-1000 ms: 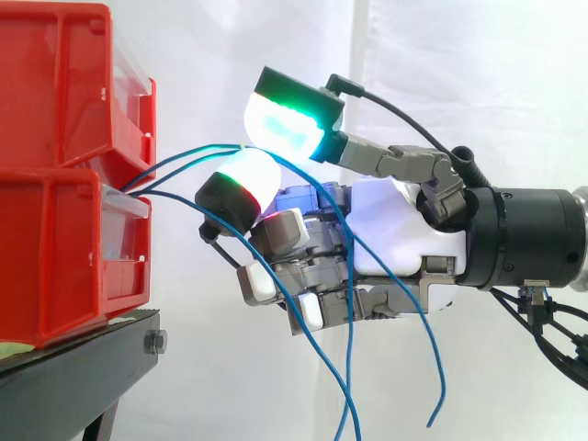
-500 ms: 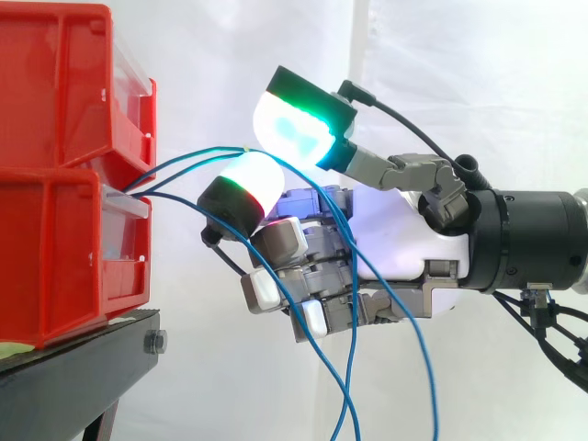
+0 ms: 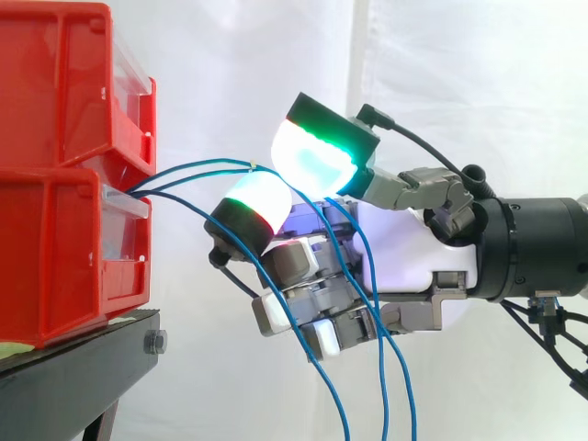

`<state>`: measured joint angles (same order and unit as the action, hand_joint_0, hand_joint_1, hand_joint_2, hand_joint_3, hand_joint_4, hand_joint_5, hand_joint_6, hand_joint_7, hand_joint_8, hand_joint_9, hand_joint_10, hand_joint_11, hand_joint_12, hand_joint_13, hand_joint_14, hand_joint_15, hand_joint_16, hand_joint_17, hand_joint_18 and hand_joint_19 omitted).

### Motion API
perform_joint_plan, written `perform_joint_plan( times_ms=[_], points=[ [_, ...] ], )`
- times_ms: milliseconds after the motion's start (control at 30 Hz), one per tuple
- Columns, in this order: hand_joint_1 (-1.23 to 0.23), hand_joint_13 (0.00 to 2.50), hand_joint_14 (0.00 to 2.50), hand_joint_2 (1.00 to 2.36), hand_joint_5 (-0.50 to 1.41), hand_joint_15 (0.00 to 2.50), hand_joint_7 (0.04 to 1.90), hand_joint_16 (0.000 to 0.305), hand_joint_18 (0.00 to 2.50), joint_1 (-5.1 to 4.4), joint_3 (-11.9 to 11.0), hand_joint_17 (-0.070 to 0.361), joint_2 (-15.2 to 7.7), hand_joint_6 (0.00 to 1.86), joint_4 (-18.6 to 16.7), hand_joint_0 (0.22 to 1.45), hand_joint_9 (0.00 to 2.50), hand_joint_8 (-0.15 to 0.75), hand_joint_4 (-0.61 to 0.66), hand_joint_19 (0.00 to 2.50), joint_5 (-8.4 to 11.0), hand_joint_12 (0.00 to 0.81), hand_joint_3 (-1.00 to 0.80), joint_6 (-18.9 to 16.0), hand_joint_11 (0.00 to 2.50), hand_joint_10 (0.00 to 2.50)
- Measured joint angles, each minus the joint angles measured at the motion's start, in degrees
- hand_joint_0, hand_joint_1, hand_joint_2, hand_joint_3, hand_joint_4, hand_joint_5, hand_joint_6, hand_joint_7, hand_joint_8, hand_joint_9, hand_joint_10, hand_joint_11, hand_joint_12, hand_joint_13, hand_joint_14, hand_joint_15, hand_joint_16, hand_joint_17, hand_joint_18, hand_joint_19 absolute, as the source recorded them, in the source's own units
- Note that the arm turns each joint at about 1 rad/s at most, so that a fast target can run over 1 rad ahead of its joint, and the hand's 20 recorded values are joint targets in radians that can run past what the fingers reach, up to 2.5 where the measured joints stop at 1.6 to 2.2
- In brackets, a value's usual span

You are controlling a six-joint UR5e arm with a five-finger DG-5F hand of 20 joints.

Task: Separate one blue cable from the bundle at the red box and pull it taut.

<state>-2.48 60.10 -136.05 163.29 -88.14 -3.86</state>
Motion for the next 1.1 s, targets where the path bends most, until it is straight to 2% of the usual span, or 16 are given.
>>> perform_joint_plan(
  times_ms=[100, 233, 333, 433, 500, 733, 967, 1100],
  points=[
    [-0.80, 0.91, 0.02, 1.00, -0.15, 0.63, 1.13, 0.050, 0.93, 0.01, 0.01, 0.112, 0.00, 0.89, 0.14, 0.52, 0.95, 0.315, 0.08, 0.73, -0.07, 0.417, -0.50, 0.09, 1.15, 0.02],
    [-0.70, 0.92, 0.02, 1.00, -0.15, 0.63, 1.09, 0.051, 0.94, 0.01, 0.08, 0.115, 0.00, 0.88, 0.18, 0.50, 0.96, 0.320, 0.08, 0.74, -0.12, 0.424, -0.50, 0.39, 1.15, 0.02],
    [-0.64, 0.91, 0.02, 1.00, -0.15, 0.62, 1.10, 0.050, 0.94, 0.01, 0.09, 0.111, 0.00, 0.88, 0.21, 0.53, 0.96, 0.311, 0.08, 0.74, -0.22, 0.419, -0.50, 0.70, 1.15, 0.02],
    [-0.60, 0.90, 0.02, 1.00, -0.15, 0.63, 1.11, 0.047, 0.91, 0.01, 0.16, 0.105, 0.00, 0.87, 0.21, 0.60, 0.96, 0.296, 0.07, 0.76, -0.39, 0.401, -0.50, 1.01, 1.15, 0.02],
    [-0.64, 0.90, 0.02, 1.00, -0.15, 0.62, 1.16, 0.047, 0.91, 0.01, 0.17, 0.105, 0.00, 0.87, 0.21, 0.64, 0.96, 0.294, 0.04, 0.76, -0.47, 0.401, -0.50, 1.15, 1.14, 0.02],
    [-0.82, 0.89, 0.02, 1.02, -0.15, 0.62, 1.22, 0.047, 0.91, 0.02, 0.19, 0.106, 0.00, 0.88, 0.19, 0.67, 0.93, 0.296, 0.02, 0.77, -0.54, 0.407, -0.31, 1.31, 1.14, 0.02],
    [-0.90, 0.88, 0.02, 1.00, -0.16, 0.62, 1.28, 0.047, 0.90, 0.09, 0.19, 0.106, 0.00, 0.89, 0.19, 0.79, 0.90, 0.295, -0.06, 0.72, -0.54, 0.402, -0.50, 1.32, 1.13, 0.02],
    [-0.92, 0.88, 0.02, 1.00, -0.16, 0.62, 1.27, 0.047, 0.90, 0.16, 0.25, 0.105, 0.00, 0.90, 0.19, 0.78, 0.90, 0.291, -0.05, 0.70, -0.66, 0.401, -0.50, 1.31, 1.13, 0.02]
  ],
)
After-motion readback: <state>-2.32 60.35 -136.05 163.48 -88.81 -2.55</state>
